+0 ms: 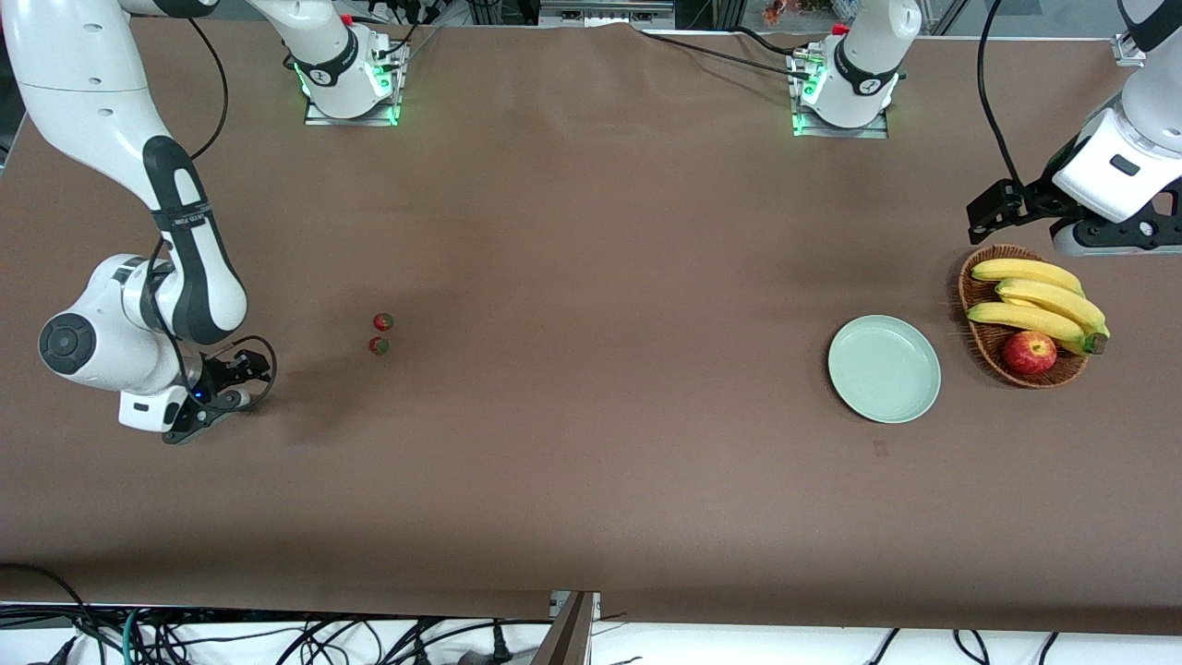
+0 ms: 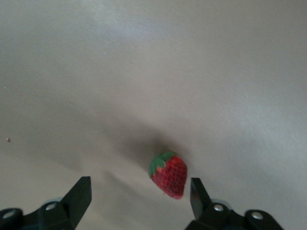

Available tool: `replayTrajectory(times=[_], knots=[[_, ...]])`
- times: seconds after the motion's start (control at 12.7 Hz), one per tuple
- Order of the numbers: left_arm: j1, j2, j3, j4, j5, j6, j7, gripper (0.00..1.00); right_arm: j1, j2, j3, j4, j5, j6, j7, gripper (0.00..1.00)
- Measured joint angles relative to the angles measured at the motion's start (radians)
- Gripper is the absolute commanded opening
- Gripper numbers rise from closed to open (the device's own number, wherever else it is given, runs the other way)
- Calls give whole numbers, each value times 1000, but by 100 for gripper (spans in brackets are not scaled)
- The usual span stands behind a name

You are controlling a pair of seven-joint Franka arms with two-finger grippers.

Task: Collect all strawberries into plate
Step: 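Reach the right gripper to the lone strawberry and grasp it, then carry the strawberry to mid-table with the right gripper and release it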

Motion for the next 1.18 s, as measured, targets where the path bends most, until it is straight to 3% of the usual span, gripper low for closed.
replayTrajectory(times=[0.16, 0.31, 0.47, 0.63, 0.71, 0.94, 1.18], knots=[[0, 0, 0, 0, 0, 0, 0, 100, -4, 2, 0, 0, 10, 14, -76, 81], [0, 0, 0, 1, 0, 0, 0, 100, -16, 13, 0, 0, 40, 28, -157, 67], [0, 0, 0, 1, 0, 0, 0, 100, -30, 25, 0, 0, 75, 44, -229, 41], [0, 0, 0, 1, 0, -5, 0, 100, -36, 30, 0, 2, 86, 46, -245, 7], [0, 0, 0, 1, 0, -20, 0, 100, -36, 31, 2, 5, 95, 46, -245, 0], [0, 0, 0, 1, 0, -46, 0, 100, -26, 31, 10, 44, 136, -15, -206, 0], [0, 0, 0, 1, 0, -49, 0, 100, 52, 20, 21, 166, 138, -233, 41, 0]])
